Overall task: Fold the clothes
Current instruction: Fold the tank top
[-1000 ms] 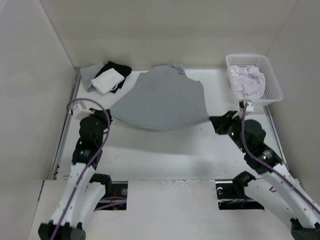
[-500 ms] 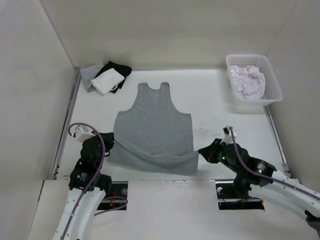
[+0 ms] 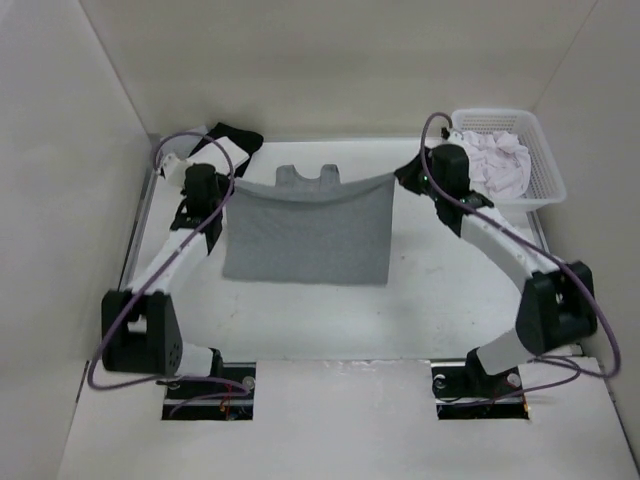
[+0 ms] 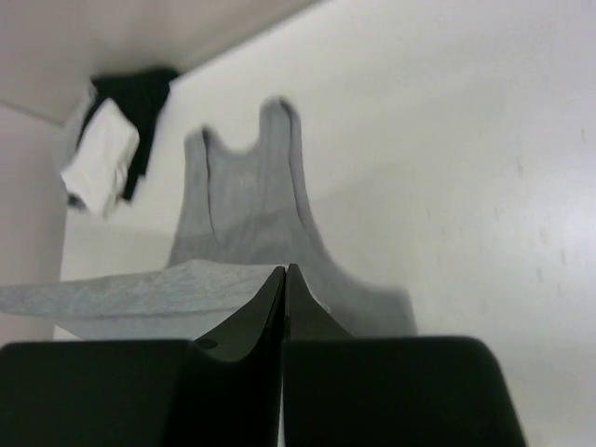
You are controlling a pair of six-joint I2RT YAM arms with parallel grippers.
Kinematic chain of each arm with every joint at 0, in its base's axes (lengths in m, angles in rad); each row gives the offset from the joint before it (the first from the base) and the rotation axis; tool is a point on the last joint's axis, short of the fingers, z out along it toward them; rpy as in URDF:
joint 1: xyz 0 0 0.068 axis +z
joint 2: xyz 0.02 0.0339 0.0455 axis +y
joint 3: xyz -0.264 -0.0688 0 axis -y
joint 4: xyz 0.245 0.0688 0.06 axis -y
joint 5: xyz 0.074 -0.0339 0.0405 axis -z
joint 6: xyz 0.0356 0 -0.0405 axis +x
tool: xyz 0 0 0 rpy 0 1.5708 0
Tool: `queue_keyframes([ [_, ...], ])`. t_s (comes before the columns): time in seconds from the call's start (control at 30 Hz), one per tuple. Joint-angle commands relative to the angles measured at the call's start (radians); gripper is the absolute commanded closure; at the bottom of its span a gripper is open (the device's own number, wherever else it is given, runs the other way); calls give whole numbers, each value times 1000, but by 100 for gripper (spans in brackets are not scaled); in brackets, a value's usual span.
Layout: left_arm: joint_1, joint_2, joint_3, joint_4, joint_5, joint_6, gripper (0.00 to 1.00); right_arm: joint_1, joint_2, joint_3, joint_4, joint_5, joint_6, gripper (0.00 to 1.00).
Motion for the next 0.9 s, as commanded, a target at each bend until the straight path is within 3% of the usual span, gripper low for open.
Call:
queue_keyframes([
  [0.0,52,228,167,190,-12,35,95,-87,210,209,134,-126,-32,100],
  [0.07,75,372,266,215,25,36,91,-121,357,344,127,-137,-21,100],
  [0.1,85,429,312,221,56,38,85,-134,426,407,119,-144,-9,98],
  [0.13,98,475,353,224,85,49,73,-141,488,462,113,-150,-1,88],
  [0.2,111,509,367,206,119,56,59,-144,576,533,78,-160,4,59],
  [0.27,107,447,274,212,111,50,59,-140,573,505,50,-155,-4,48],
  [0.43,-35,104,-127,264,-40,46,65,-74,353,154,192,-86,50,52],
  [0.5,-69,-44,-255,217,-50,78,66,-22,241,-12,264,-51,53,68],
  [0.57,-65,-176,-365,120,-25,69,64,32,141,-161,303,-26,66,93],
  [0.6,-62,-223,-413,85,-3,63,62,56,98,-225,318,-25,73,97],
  [0.7,-8,-304,-527,46,117,35,59,119,-28,-393,348,4,76,97],
  [0.87,85,-288,-564,74,252,10,59,179,-148,-543,361,35,82,79],
])
